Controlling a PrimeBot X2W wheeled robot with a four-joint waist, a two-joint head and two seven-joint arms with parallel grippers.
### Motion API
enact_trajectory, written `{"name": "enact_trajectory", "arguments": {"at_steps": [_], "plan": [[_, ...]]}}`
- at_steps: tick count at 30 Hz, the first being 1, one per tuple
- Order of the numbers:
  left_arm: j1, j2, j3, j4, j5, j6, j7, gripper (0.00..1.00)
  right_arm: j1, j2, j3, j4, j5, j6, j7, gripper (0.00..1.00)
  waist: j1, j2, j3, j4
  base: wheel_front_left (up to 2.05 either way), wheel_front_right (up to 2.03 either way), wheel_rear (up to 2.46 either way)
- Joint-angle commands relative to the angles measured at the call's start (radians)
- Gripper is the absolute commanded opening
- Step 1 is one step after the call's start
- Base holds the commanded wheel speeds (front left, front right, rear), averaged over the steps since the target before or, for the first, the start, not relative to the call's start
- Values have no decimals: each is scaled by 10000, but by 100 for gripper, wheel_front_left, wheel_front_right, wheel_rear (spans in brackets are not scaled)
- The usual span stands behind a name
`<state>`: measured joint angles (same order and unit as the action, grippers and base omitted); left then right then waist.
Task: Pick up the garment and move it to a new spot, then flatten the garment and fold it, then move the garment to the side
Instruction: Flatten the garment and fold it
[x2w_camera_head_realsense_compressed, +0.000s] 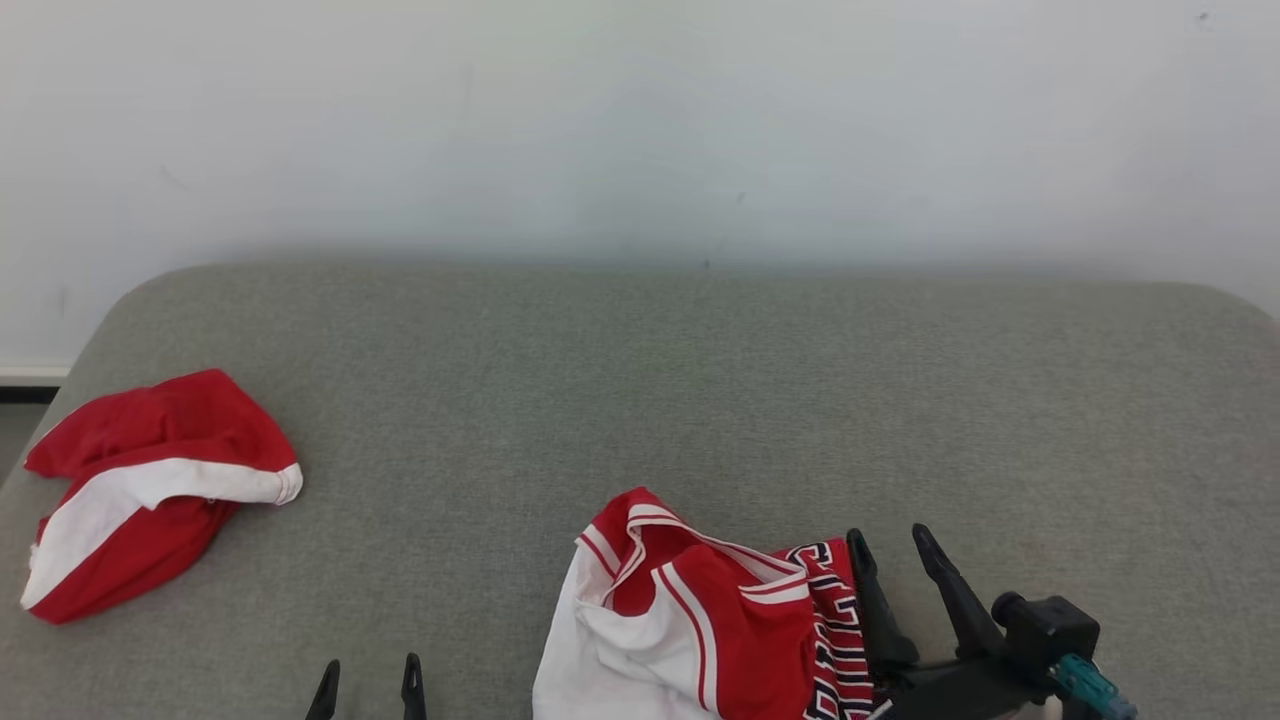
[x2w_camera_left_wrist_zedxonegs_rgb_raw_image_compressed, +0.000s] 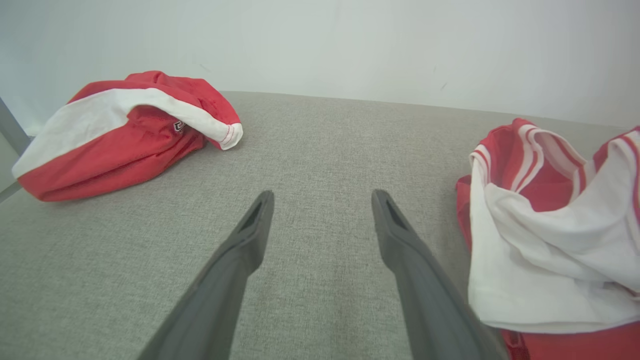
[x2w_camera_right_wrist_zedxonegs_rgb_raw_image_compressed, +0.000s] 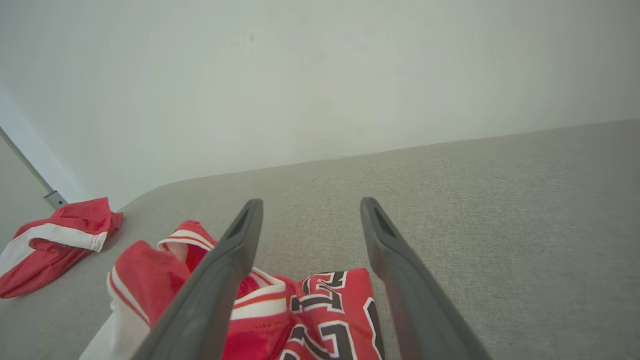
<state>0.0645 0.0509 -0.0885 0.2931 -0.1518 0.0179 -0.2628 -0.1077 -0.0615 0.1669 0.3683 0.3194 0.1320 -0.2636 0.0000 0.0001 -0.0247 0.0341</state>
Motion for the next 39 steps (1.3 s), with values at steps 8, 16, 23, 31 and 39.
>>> {"name": "enact_trajectory", "arguments": {"at_steps": [8, 16, 23, 31, 39], "plan": [[376, -6, 188, -124, 167, 78, -28, 100, 622, 91, -735, 224, -543, -24, -5, 100, 0, -1, -193, -590, 0, 0, 0], [362, -7, 149, -51, 211, 67, -28, 100, 842, 115, -910, 380, -814, -24, -5, 100, 0, -1, -222, -730, 0, 0, 0], [362, -9, 112, 36, 222, 20, -28, 100, 507, 115, 707, 116, -294, -24, -4, 100, 0, -1, -197, -489, 0, 0, 0], [400, -6, 20, 142, 172, 12, -28, 100, -595, 101, 2724, 1008, 239, -24, -4, 100, 0, -1, -104, 41, 0, 0, 0], [453, -9, 8, 140, 96, 59, -28, 100, -1629, 110, 3431, 2447, 140, -24, 6, 9, 0, -1, -7, 434, 0, 0, 0]]}}
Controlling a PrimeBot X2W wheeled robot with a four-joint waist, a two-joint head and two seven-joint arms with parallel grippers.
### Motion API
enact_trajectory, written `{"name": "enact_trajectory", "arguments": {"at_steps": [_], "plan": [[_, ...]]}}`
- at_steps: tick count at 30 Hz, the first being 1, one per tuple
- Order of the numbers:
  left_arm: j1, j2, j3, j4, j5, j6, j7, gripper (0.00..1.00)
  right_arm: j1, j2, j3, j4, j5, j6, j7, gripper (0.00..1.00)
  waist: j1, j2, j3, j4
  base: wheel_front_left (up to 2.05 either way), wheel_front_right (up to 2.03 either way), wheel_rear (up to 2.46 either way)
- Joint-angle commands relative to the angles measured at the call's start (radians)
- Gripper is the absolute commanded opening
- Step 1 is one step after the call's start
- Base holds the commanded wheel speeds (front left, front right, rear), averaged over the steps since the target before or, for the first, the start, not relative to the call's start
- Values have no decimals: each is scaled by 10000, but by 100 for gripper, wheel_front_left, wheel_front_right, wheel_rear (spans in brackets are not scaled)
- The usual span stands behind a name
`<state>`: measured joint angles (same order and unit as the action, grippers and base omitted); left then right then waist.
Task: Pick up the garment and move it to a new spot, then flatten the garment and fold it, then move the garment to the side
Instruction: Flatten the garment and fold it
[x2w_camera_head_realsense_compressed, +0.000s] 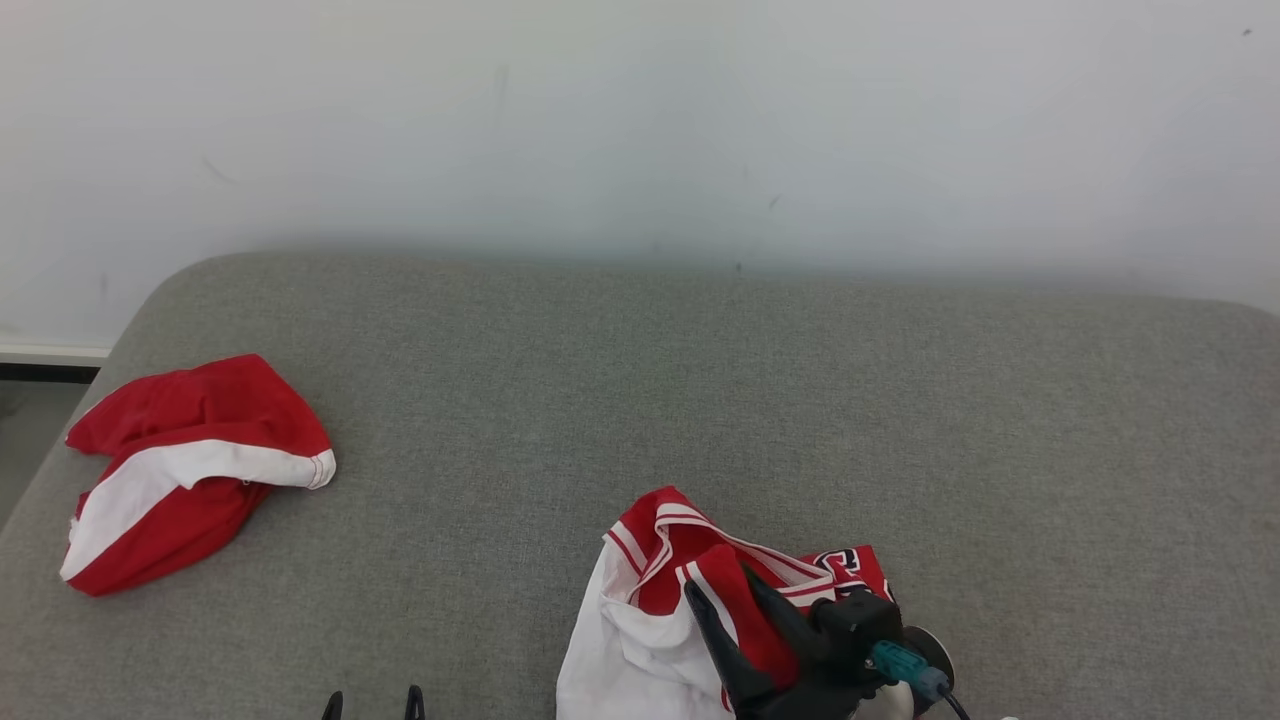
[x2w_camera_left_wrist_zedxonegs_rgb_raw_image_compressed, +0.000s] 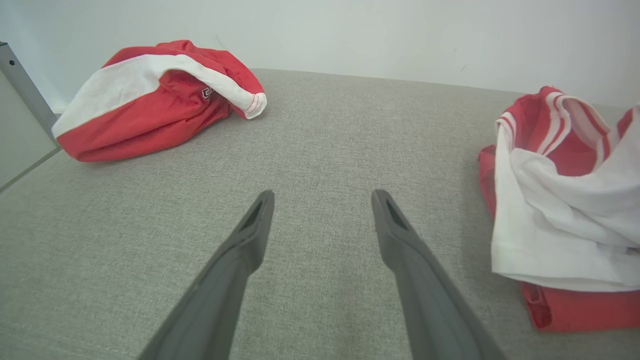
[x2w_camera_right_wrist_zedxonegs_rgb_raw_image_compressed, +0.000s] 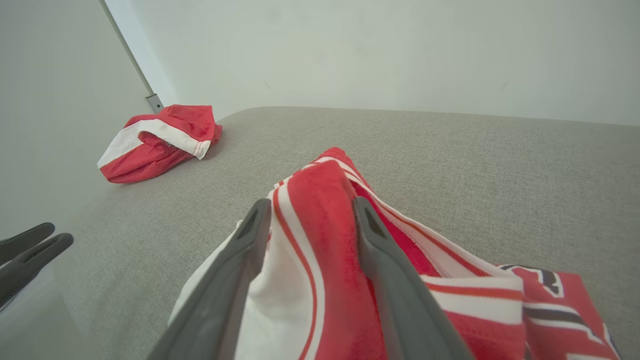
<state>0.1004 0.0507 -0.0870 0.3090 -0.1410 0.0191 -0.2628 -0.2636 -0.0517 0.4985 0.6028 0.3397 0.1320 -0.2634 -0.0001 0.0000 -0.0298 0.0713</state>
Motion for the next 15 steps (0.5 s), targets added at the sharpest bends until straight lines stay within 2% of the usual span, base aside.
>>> {"name": "enact_trajectory", "arguments": {"at_steps": [1, 7, 15], "plan": [[95, -7, -15, -31, -23, 55, -28, 100, -120, 12, 172, 173, -50, -24, 3, 0, 1, 0, 54, 77, 0, 0, 0], [87, -5, -15, -79, -75, 81, -28, 100, -118, 16, 783, 22, 286, -24, -4, 0, 1, 0, 112, 53, 0, 0, 0], [-105, -7, -56, -44, -110, 44, -28, 100, 1, -425, 3202, -406, 1473, -24, 124, 0, 1, 0, 186, -99, 0, 0, 0]]}}
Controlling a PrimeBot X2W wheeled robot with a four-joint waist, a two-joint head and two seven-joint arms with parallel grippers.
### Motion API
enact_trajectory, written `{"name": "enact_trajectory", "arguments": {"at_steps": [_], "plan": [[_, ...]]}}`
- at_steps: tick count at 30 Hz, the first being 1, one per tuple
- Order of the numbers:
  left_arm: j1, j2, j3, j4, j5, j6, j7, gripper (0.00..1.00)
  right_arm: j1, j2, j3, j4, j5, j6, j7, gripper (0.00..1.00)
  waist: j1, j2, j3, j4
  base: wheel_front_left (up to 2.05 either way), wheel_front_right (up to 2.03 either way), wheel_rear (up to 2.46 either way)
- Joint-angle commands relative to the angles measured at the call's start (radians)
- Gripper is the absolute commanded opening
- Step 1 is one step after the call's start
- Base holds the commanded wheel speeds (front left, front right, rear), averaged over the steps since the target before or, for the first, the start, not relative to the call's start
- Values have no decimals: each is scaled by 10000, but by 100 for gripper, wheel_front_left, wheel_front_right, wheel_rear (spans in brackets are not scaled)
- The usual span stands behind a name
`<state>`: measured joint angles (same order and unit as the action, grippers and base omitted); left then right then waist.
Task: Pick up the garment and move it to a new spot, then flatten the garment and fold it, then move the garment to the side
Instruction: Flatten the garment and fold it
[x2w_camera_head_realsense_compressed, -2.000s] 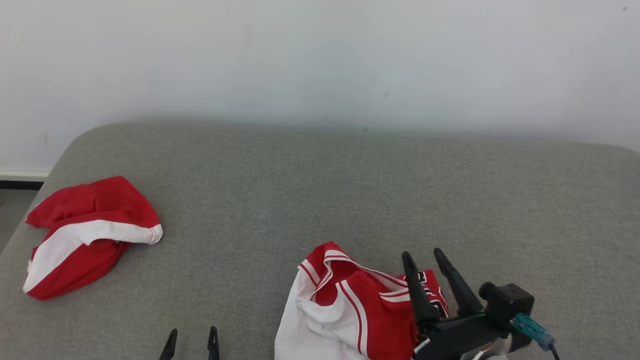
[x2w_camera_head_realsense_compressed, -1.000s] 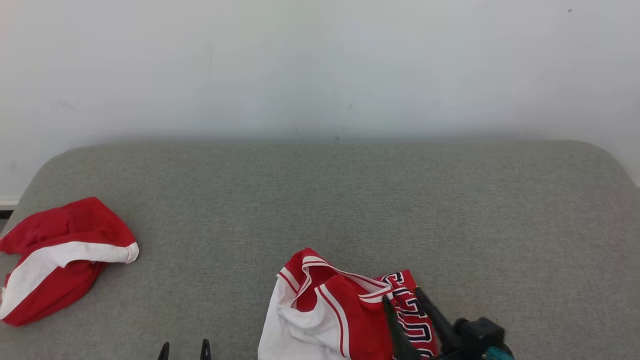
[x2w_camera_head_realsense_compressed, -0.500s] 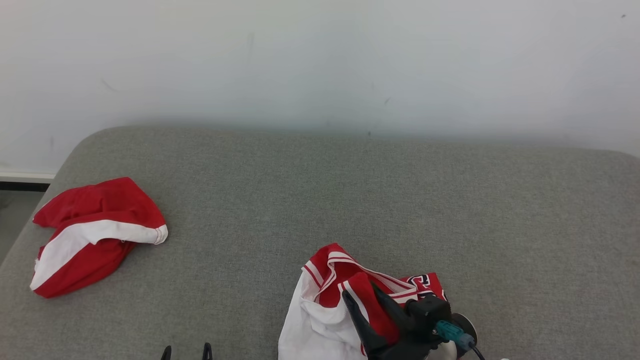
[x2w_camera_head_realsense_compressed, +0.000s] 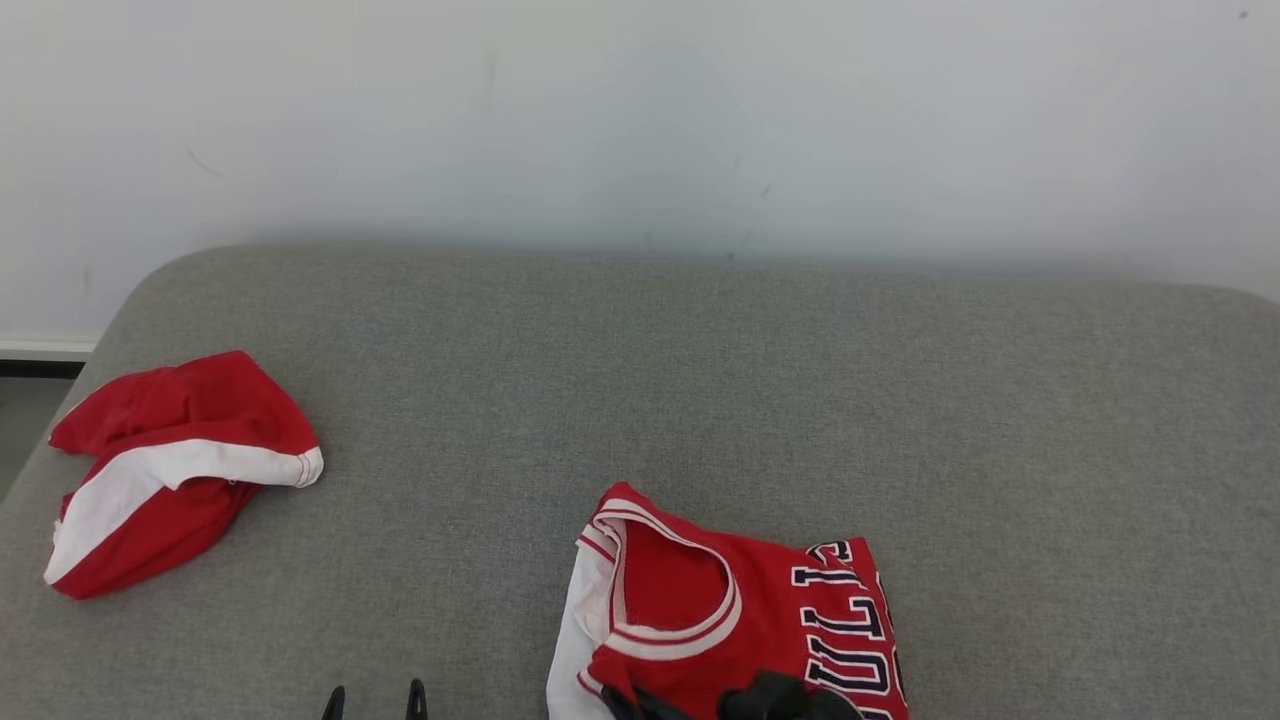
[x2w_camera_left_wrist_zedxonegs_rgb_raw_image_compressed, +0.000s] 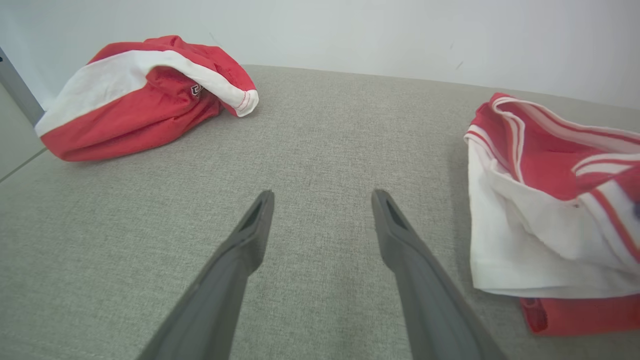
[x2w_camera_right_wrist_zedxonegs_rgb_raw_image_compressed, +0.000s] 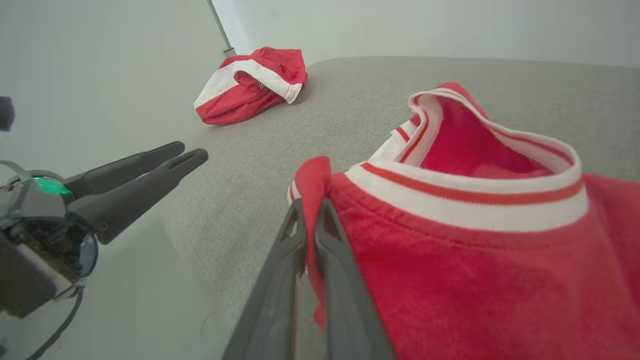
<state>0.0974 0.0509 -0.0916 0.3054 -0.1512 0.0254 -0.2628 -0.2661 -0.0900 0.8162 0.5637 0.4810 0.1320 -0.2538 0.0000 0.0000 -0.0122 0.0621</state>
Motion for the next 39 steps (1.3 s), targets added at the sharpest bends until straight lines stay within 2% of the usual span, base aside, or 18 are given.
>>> {"name": "enact_trajectory", "arguments": {"at_steps": [1, 5, 7, 8, 9, 12, 16, 18, 21, 25, 30, 39], "plan": [[-101, -7, -24, 4, -18, -15, -28, 100, -30, -116, 317, -54, 202, -24, 28, 0, 0, 0, 20, -12, 0, 0, 0], [-188, -9, -76, 25, -25, -40, -28, 100, -257, -381, 1593, 6, 888, -24, 308, 0, 0, 0, 65, 4, 0, 0, 0], [-185, -7, -101, 60, -30, -30, -28, 100, -408, -474, 2361, -28, 1329, -24, 394, 69, 0, 0, 81, 42, 0, 0, 0], [-187, -4, -114, 92, -35, -26, -28, 100, -525, -560, 2864, -26, 1475, -22, 520, 100, 0, 0, 89, 65, 0, 0, 0], [-209, -9, -128, 111, -37, -33, -28, 100, -646, -651, 3296, -60, 1655, -24, 531, 100, 0, 0, 95, 92, 0, 0, 0], [-254, -9, -131, 155, -27, -8, -28, 100, -964, -824, 3727, 35, 2217, -24, 319, 100, 0, 0, 97, 149, 0, 0, 0], [-227, -6, -35, 148, 3, 20, -28, 100, -1266, -955, 3174, 548, 2297, -24, -34, 100, 0, 0, 75, 123, 0, 0, 0], [-172, -9, 3, 95, 168, 36, -28, 100, -1349, -981, 2351, 1029, 1850, -24, -104, 100, 0, 0, 51, 41, 0, 0, 0], [-108, -6, 101, 11, 226, 93, -28, 100, -1113, -892, 357, 945, 521, -24, -110, 100, 0, 0, 32, -139, 0, 0, 0], [-90, -9, 196, -77, 239, 158, -28, 100, -48, -687, -2684, 301, -1268, -24, -101, 100, 0, 0, -5, -374, 0, 0, 0], [-58, -4, 362, -173, 299, 173, -28, 100, 1169, -127, -5549, -730, -2934, -24, -103, 100, 0, 0, -59, -713, 0, 0, 0], [21, -6, 623, -336, 435, 222, -28, 100, 2227, 338, -7693, -1687, -4035, -24, -103, 100, 0, 0, -132, -1236, 0, 0, 0]]}}
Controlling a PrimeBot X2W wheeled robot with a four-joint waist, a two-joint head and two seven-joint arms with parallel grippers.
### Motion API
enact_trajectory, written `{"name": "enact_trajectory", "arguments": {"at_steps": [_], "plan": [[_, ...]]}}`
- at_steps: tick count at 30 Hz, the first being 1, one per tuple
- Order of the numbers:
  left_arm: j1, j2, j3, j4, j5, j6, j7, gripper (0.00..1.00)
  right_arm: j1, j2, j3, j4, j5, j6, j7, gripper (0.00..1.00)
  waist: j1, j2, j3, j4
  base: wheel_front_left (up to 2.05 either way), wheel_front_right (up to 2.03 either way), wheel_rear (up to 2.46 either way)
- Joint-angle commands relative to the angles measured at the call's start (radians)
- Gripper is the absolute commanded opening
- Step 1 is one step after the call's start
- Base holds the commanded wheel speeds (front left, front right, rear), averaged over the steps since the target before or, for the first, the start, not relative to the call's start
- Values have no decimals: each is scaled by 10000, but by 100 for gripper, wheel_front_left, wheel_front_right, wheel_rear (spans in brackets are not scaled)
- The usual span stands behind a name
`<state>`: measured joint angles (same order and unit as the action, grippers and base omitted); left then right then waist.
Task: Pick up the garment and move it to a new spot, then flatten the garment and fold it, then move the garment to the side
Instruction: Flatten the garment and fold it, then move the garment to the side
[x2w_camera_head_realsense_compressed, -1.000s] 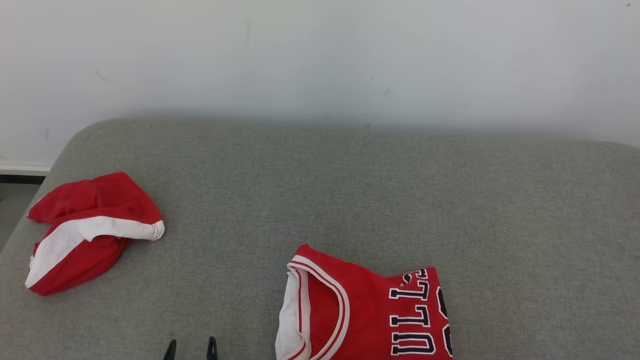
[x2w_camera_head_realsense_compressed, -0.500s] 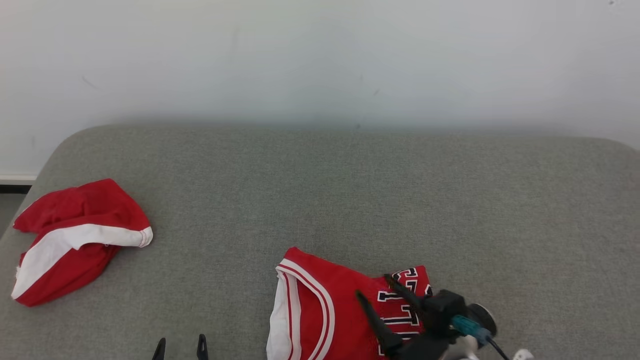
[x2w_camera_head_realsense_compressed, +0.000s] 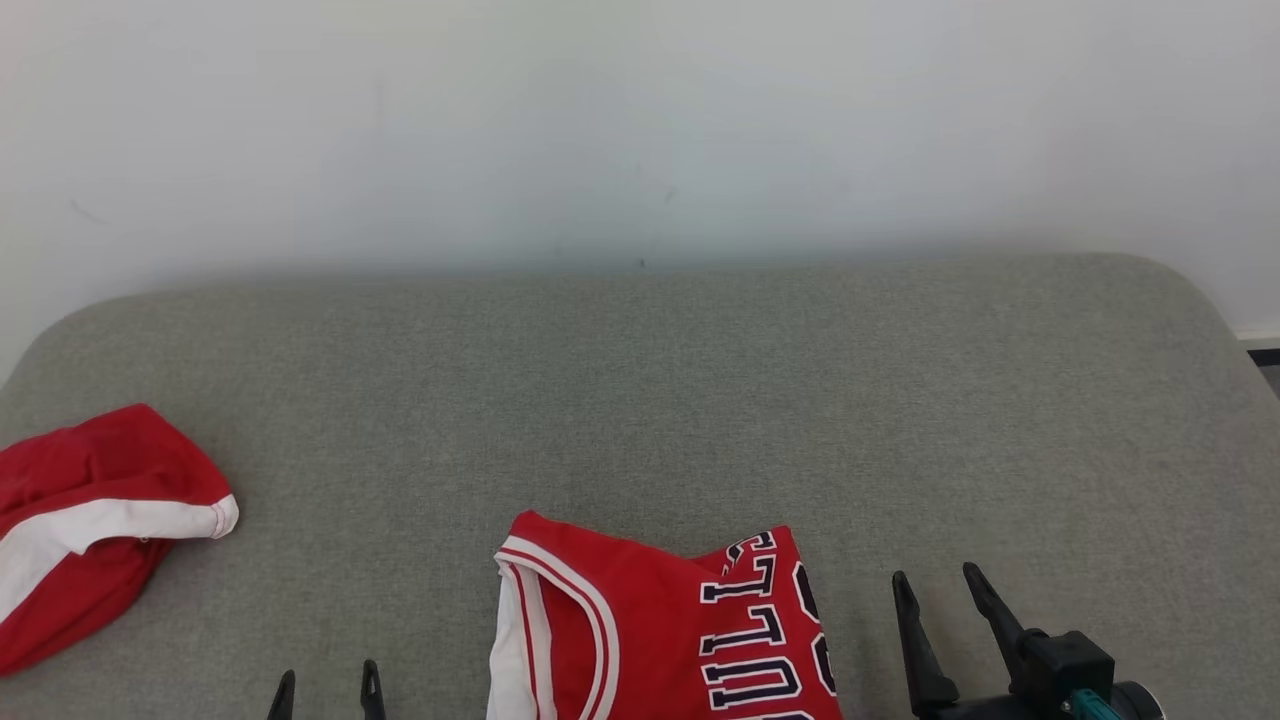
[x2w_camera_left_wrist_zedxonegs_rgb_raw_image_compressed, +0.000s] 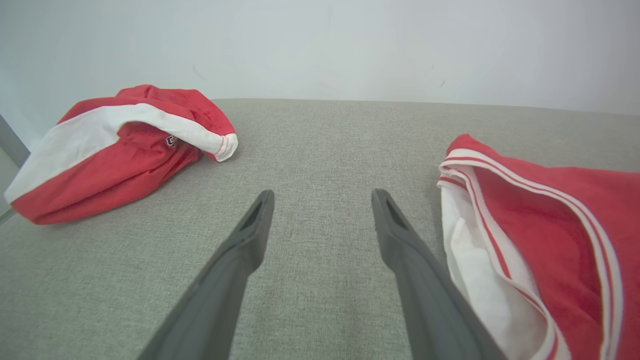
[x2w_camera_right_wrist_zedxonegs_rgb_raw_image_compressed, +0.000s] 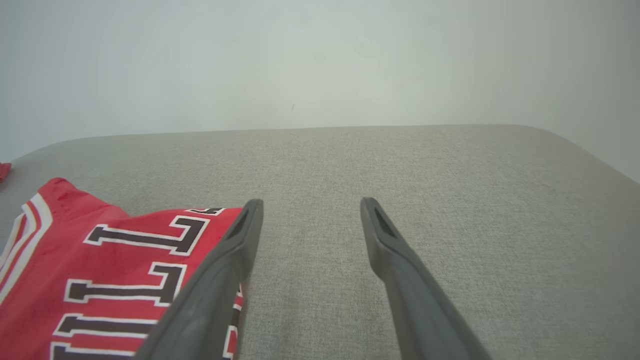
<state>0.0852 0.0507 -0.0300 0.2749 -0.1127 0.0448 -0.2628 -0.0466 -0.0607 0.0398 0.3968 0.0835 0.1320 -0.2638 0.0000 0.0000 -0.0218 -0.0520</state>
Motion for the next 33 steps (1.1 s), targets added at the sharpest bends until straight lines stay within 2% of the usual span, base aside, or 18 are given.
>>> {"name": "enact_trajectory", "arguments": {"at_steps": [1, 5, 17, 26, 33], "plan": [[163, -6, 55, -48, 54, 45, -28, 100, 88, 64, -83, -75, -72, -24, -2, 100, 0, 0, -53, -160, 0, 0, 0], [201, -6, 264, -113, 94, 33, -28, 100, 322, 99, -430, -247, -24, -24, -4, 100, 0, 0, -143, -356, 0, 0, 0], [341, -6, 362, -88, 269, -207, -28, 100, 603, 110, -395, -293, 439, -24, -3, 100, 0, 0, -219, -312, 0, 0, 0], [359, -6, 393, -47, 355, -279, -28, 100, 507, 110, -255, -197, 538, -24, -3, 100, 0, 0, -151, 17, 0, 0, 0], [229, -6, 241, -79, 387, -330, -28, 100, 244, 107, 414, 411, 1088, -24, -3, 100, 0, 0, -28, 623, 0, 0, 0]]}}
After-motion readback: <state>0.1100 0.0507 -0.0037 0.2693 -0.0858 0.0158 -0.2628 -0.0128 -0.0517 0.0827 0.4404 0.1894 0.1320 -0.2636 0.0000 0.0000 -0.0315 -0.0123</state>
